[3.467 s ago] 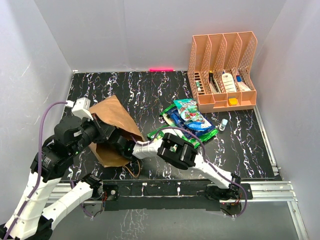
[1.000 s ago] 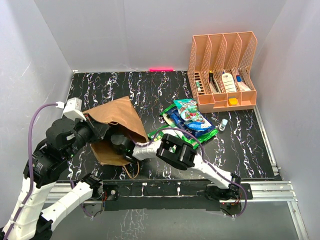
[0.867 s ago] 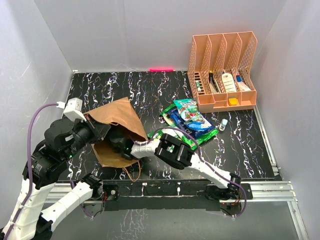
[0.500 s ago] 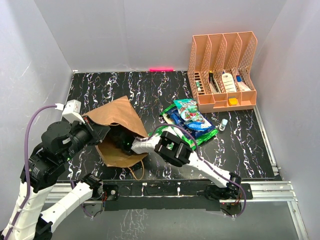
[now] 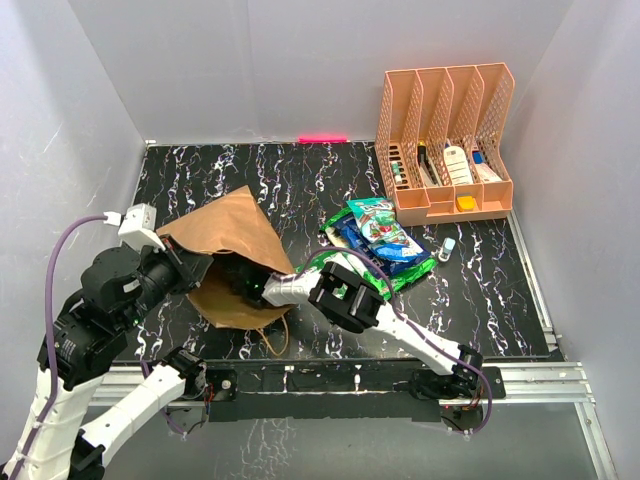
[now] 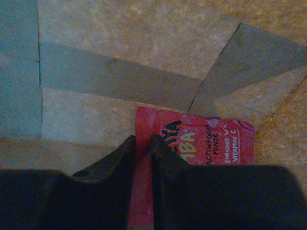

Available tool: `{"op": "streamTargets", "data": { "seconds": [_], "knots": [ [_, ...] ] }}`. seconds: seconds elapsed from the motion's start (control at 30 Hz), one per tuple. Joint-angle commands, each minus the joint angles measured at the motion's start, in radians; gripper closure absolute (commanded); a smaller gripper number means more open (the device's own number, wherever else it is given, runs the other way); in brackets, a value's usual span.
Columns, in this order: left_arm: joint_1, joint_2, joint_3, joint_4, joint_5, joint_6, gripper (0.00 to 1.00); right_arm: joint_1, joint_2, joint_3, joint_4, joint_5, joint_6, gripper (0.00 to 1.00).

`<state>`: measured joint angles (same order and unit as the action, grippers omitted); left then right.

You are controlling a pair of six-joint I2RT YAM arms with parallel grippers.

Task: Take the snacks out of the paper bag
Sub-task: Take out the snack from the paper bag.

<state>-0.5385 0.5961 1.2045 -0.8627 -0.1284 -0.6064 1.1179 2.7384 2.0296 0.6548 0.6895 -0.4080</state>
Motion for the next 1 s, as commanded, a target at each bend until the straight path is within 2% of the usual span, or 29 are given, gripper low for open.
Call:
{"op": "streamTargets", "data": {
  "seconds": [0.0,0.27,0.57,0.77,0.97],
  "knots": [
    [0.0,-0.012,0.005,-0.01,-0.057,-0.004,1.0,0.0,-0.087,-0.052,0.042,0.016,-0.022,0.91],
    [0.0,-0.009,-0.006,-0.022,-0.132,-0.01,1.0,0.062,-0.228,-0.236,0.113,-0.06,-0.031,0.93],
    [0.0,-0.002,-0.002,-0.007,-0.139,0.008,1.0,0.119,-0.45,-0.579,0.25,-0.31,0.021,0.93],
    [0.0,0.001,-0.001,0.006,-0.128,0.01,1.0,0.134,-0.59,-0.741,0.296,-0.434,0.086,0.93],
    [0.0,0.005,0.0,0.01,-0.135,0.014,1.0,0.144,-0.716,-0.899,0.362,-0.629,0.146,0.93]
  ]
}}
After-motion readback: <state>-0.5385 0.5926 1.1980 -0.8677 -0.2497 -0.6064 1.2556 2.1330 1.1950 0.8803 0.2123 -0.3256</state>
